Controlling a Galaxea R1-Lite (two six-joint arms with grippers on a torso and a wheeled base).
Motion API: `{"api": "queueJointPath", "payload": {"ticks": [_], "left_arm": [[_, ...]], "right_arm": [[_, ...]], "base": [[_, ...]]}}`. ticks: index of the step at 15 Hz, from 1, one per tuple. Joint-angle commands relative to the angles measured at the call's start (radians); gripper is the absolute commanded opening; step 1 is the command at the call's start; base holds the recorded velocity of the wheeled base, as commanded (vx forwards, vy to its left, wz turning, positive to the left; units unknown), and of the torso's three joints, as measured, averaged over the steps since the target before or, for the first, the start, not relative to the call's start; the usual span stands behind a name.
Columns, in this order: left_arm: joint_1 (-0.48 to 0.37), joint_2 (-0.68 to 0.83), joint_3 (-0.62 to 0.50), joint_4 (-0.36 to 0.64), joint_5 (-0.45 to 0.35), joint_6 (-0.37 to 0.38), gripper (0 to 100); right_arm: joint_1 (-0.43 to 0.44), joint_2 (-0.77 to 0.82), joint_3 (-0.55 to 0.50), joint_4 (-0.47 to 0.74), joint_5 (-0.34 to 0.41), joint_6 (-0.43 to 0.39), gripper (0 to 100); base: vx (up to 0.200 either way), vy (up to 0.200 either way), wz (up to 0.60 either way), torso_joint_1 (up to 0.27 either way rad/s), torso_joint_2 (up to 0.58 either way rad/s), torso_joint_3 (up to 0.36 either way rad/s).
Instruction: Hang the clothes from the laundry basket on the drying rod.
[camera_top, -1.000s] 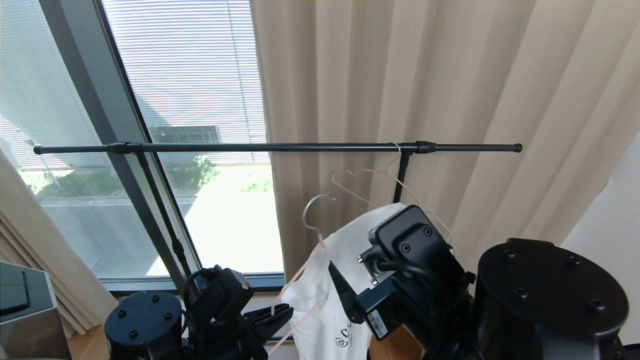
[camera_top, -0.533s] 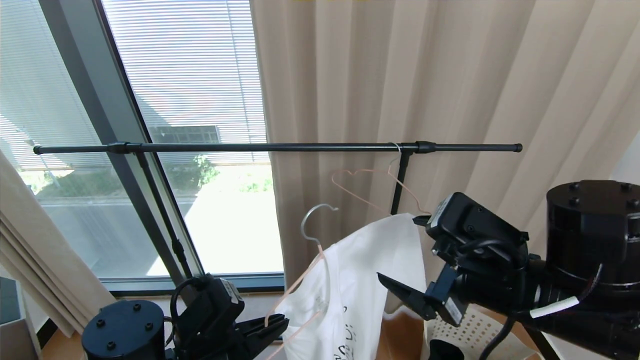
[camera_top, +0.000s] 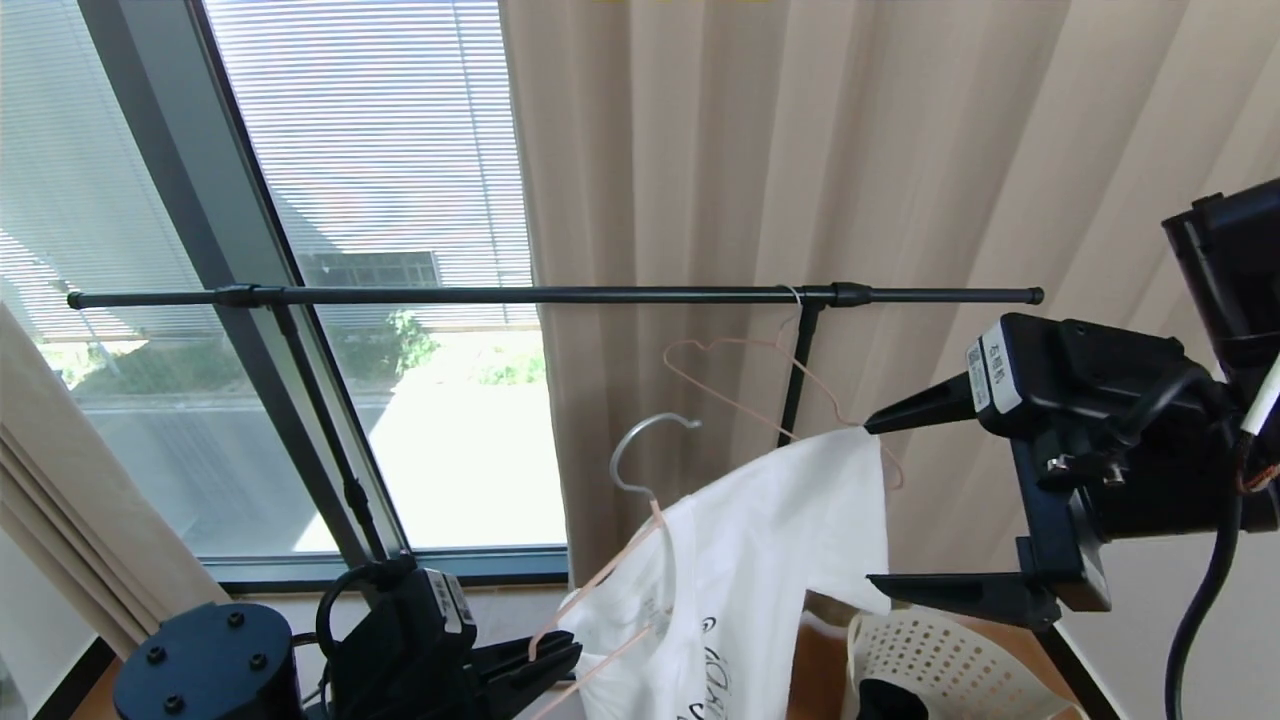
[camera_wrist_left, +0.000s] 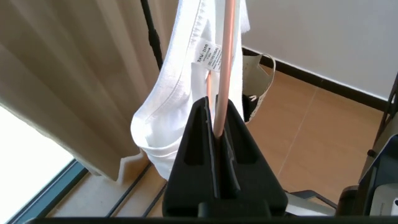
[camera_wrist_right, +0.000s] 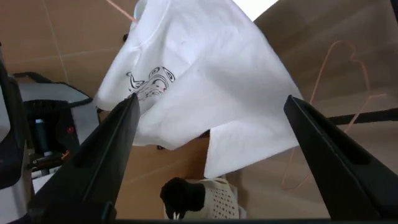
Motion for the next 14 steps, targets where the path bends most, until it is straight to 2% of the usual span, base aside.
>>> {"api": "queueJointPath", "payload": {"ticks": [1,3,5,6,7,8,11,14], "left_arm": [[-0.013,-0.004,0.0,-0.001,-0.004,0.018,0],[-0.022,-0.003,0.0,-0.001,-0.004,0.02,0],[-0.049,0.002,0.0,-0.001,-0.004,0.021,0],[-0.049,0.002,0.0,-0.001,-0.004,0.021,0],[-0.081,0.002,0.0,-0.001,-0.004,0.023,0],[-0.091,0.002,0.0,-0.001,-0.004,0.021,0],[-0.101,0.013,0.0,-0.001,-0.004,0.023,0],[-0.101,0.017,0.0,-0.001,-0.004,0.023,0]], "right_arm": [[-0.108,0.12,-0.136,0.104,0.118,-0.139,100],[-0.135,0.183,-0.181,0.171,0.207,-0.221,100],[-0.138,0.258,-0.237,0.256,0.243,-0.322,100],[-0.138,0.258,-0.237,0.256,0.243,-0.322,100],[-0.138,0.292,-0.288,0.308,0.282,-0.34,100],[-0.138,0.304,-0.299,0.312,0.289,-0.343,100],[-0.129,0.329,-0.297,0.315,0.342,-0.348,100],[-0.106,0.344,-0.297,0.315,0.344,-0.346,100]], "base": [[0.0,0.0,0.0,0.0,0.0,0.0],[0.0,0.0,0.0,0.0,0.0,0.0],[0.0,0.0,0.0,0.0,0.0,0.0],[0.0,0.0,0.0,0.0,0.0,0.0],[0.0,0.0,0.0,0.0,0.0,0.0],[0.0,0.0,0.0,0.0,0.0,0.0],[0.0,0.0,0.0,0.0,0.0,0.0],[0.0,0.0,0.0,0.0,0.0,0.0]]}}
